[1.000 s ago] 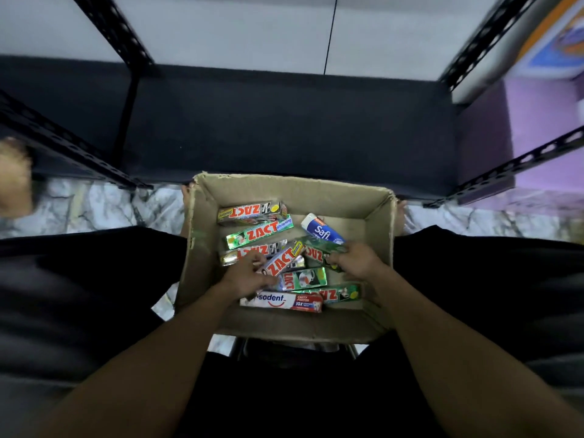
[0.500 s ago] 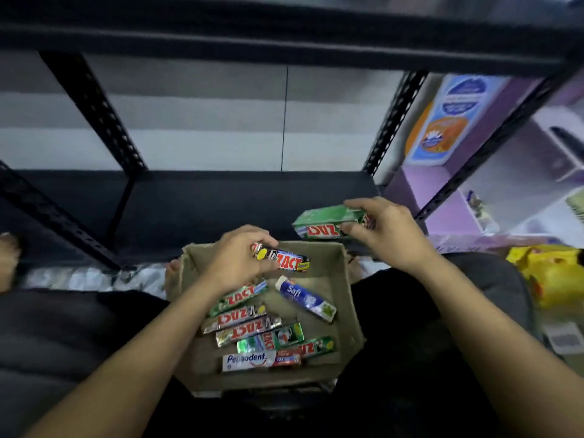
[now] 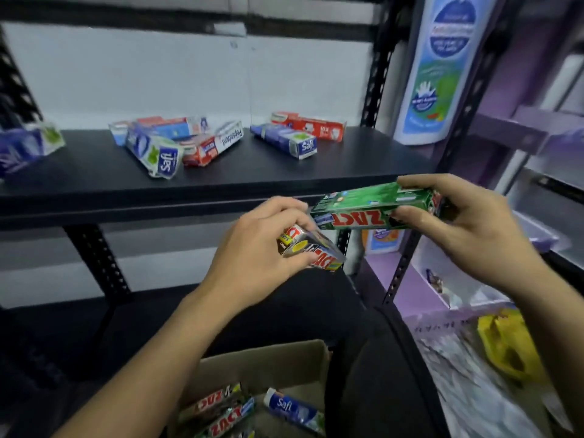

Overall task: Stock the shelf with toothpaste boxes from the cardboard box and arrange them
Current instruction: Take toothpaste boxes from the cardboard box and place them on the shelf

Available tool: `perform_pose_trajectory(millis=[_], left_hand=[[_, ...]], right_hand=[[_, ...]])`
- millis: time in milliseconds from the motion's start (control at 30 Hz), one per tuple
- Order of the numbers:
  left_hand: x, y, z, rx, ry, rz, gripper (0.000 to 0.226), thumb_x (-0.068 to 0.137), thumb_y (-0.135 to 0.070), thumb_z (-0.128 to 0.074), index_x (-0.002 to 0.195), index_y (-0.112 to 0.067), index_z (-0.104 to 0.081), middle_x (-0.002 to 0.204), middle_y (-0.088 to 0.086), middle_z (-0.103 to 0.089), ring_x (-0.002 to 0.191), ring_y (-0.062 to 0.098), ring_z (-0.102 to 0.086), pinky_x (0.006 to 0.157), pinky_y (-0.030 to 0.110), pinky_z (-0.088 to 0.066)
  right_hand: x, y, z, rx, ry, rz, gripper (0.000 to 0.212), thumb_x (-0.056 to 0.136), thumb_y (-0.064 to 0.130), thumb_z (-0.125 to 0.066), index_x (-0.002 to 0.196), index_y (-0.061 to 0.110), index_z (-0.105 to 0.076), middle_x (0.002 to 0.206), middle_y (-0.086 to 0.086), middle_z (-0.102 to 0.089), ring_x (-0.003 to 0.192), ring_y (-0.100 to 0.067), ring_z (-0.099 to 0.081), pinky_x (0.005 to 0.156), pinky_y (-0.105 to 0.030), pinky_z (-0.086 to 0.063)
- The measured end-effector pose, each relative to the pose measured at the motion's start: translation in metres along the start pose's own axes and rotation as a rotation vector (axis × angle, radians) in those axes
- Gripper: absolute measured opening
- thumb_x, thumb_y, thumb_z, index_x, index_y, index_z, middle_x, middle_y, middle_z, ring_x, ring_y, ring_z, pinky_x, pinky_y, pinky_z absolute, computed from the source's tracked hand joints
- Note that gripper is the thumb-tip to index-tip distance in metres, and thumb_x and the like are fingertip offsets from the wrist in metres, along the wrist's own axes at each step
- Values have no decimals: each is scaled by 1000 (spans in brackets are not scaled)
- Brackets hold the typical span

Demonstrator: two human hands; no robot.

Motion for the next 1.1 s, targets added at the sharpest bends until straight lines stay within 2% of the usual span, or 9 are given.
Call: perform_pose_trajectory(millis=[167, 300, 367, 467, 633, 767, 900, 1000, 1100], left_hand=[[33, -38, 23, 16, -119, -149, 31, 75, -40, -82, 102, -30, -70, 126, -17, -59, 108, 4, -61, 84, 37, -53], [50, -53, 34, 10, -203, -210, 31, 77, -37, -83, 103, -26, -71, 125, -15, -60, 113, 2, -59, 87, 35, -53], [58, -56, 36, 29, -250, -222, 31, 77, -35, -83, 103, -25, -71, 124, -14, -61, 112, 2, -59, 88, 34, -52], [69, -52, 33, 102, -329, -221, 31, 77, -32, -83, 104, -23, -71, 124, -11, -61, 109, 5, -60, 83, 35, -54], [88, -29, 12, 175, -396, -168, 31, 79, -34, -81, 105, -21, -71, 122, -9, -62, 102, 10, -63, 76, 40, -56], [110, -6, -10, 220, -366, -54, 33, 78, -38, -81, 104, -22, -67, 113, -12, -61, 96, 9, -60, 73, 30, -51], [132, 20, -40, 235, -243, 48, 31, 79, -39, -78, 101, -26, -59, 107, -14, -57, 94, 8, -55, 71, 22, -34], [147, 34, -62, 247, -145, 88, 34, 80, -40, -77, 101, -27, -53, 105, -14, -54, 93, 9, -52, 73, 22, -33], [162, 41, -70, 230, -99, 95, 35, 79, -40, -78, 99, -27, -52, 103, -15, -53, 89, 4, -46, 71, 22, -30]], right_hand=[[11, -14, 43, 39, -147, -39, 34, 84, 38, -70, 117, 30, -67, 91, 19, -67, 67, 7, -61, 62, -4, -41], [23, -29, 60, -27, -299, -68, 35, 84, 41, -72, 117, 29, -68, 93, 14, -69, 75, -2, -64, 73, -22, -52], [28, -33, 62, -116, -388, -68, 36, 83, 42, -73, 115, 26, -70, 87, 11, -69, 72, -7, -63, 74, -23, -49], [36, -41, 49, -337, -480, -70, 38, 84, 46, -71, 115, 24, -70, 105, 2, -72, 88, -22, -68, 75, -35, -53], [57, -85, -1, -552, -355, -158, 52, 86, 59, -62, 122, 22, -65, 112, 1, -69, 88, -32, -68, 63, -39, -56], [77, -116, -34, -579, -220, -237, 56, 91, 60, -51, 134, 23, -51, 117, -4, -63, 92, -37, -64, 66, -41, -54], [102, -127, -42, -544, -200, -252, 48, 92, 47, -55, 127, 14, -55, 132, -9, -55, 104, -38, -61, 76, -43, -51], [124, -136, -47, -526, -161, -266, 36, 91, 41, -58, 107, 9, -56, 110, -11, -61, 98, -39, -59, 73, -41, -45], [146, -150, -50, -518, -129, -304, 32, 88, 36, -60, 103, 8, -55, 96, -17, -63, 90, -40, -59, 65, -37, -36]])
Point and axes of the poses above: each hand's wrist, its own x-axis towards the middle knuckle, its own z-axis out of the back of the hand, y = z × x, the point moved 9 cm from there along x, towards the middle knuckle
